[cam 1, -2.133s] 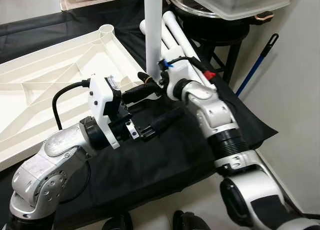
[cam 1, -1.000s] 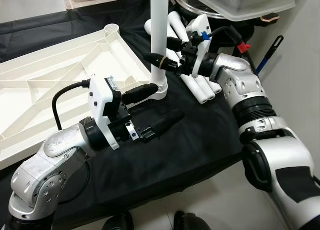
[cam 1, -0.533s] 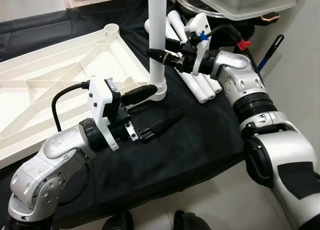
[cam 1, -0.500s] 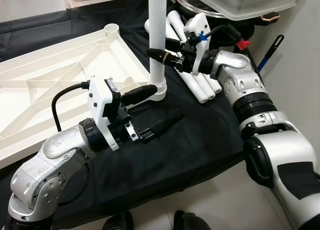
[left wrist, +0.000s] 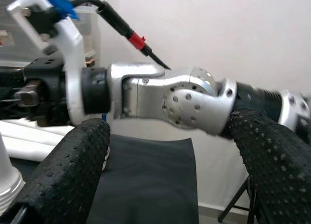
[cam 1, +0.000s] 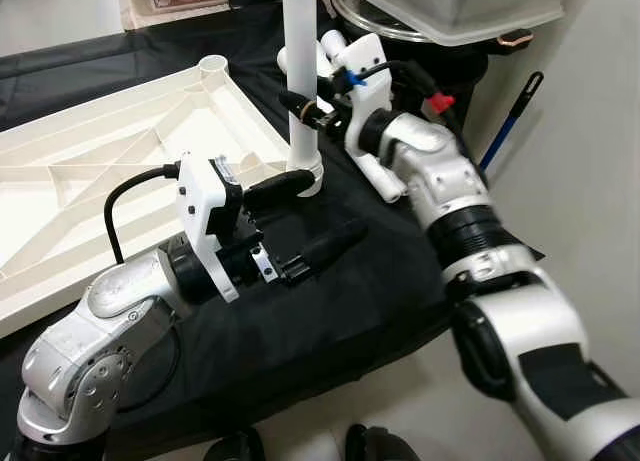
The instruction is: Building children table
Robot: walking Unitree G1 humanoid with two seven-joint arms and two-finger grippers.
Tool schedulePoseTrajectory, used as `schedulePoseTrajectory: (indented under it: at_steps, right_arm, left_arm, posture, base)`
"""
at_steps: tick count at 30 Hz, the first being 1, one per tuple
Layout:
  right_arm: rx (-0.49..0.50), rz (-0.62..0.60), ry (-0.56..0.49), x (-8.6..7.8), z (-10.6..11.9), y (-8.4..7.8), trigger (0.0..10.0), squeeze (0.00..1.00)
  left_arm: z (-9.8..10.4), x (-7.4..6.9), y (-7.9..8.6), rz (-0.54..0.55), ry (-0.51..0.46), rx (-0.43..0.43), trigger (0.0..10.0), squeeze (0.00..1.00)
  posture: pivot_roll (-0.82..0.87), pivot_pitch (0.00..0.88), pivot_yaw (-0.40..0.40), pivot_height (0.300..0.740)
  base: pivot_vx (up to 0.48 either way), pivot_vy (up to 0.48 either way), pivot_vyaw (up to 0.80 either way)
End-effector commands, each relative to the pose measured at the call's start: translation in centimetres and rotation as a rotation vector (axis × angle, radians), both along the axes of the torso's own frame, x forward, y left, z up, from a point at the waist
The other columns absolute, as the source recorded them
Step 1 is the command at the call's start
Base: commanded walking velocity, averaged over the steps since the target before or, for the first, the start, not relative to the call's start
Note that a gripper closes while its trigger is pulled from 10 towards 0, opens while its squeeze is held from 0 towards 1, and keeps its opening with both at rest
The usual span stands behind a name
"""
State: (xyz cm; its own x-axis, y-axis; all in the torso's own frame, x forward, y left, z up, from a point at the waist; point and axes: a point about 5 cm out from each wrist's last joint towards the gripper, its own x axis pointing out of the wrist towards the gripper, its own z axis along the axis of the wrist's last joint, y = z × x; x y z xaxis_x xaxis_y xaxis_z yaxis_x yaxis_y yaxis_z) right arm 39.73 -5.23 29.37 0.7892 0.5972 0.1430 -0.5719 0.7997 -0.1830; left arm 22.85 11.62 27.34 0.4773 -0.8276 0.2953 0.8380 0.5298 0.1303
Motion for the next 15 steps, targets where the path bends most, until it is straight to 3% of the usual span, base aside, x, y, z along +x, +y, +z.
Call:
schedulePoseTrajectory:
  at_steps: [1,10,11,12,13,14,15]
  right_arm:
    - [-0.031,-0.104,0.125,0.2,-2.8,-0.2,0.0,0.0]
    - [-0.028,-0.17,0.122,-0.6,-3.2,0.4,0.0,0.0]
    - [-0.021,-0.169,0.111,-0.9,-3.0,0.4,9.3,0.0]
    - [-0.015,-0.169,0.104,-1.0,-2.8,0.4,9.3,0.0]
    - [-0.009,-0.166,0.102,-1.3,-2.6,0.3,10.0,0.0]
    - [0.006,-0.151,0.108,-1.5,-2.3,0.0,10.0,1.0]
    - [0.006,-0.151,0.108,-1.5,-2.3,0.0,10.0,1.0]
  left_arm:
    - [-0.1,-0.3,-0.4,-0.026,-0.004,0.0,10.0,0.0]
    - [-0.2,-0.3,-0.4,-0.023,-0.005,-0.005,10.0,0.0]
    - [-0.2,-0.3,-0.4,-0.023,-0.006,-0.005,10.0,0.0]
    - [-0.2,-0.3,-0.4,-0.023,-0.006,-0.005,10.0,0.0]
    - [-0.2,-0.4,-0.4,-0.023,-0.006,-0.006,10.0,0.0]
    - [-0.2,-0.3,-0.4,-0.024,-0.006,-0.008,10.0,0.0]
    - [-0.2,-0.3,-0.4,-0.024,-0.006,-0.008,10.0,0.0]
  posture:
    - [0.02,0.253,-0.066,0.74]
    - [0.01,0.249,-0.069,0.74]
    - [0.01,0.245,-0.071,0.74]
    - [0.01,0.245,-0.071,0.74]
    - [0.01,0.245,-0.068,0.74]
    - [0.01,0.245,-0.066,0.74]
    - [0.01,0.245,-0.066,0.74]
  base:
    - [0.0,0.0,0.0]
    - [0.0,0.0,0.0]
    - [0.0,0.0,0.0]
    - [0.0,0.0,0.0]
    - [0.0,0.0,0.0]
    - [0.0,0.0,0.0]
    - [0.0,0.0,0.0]
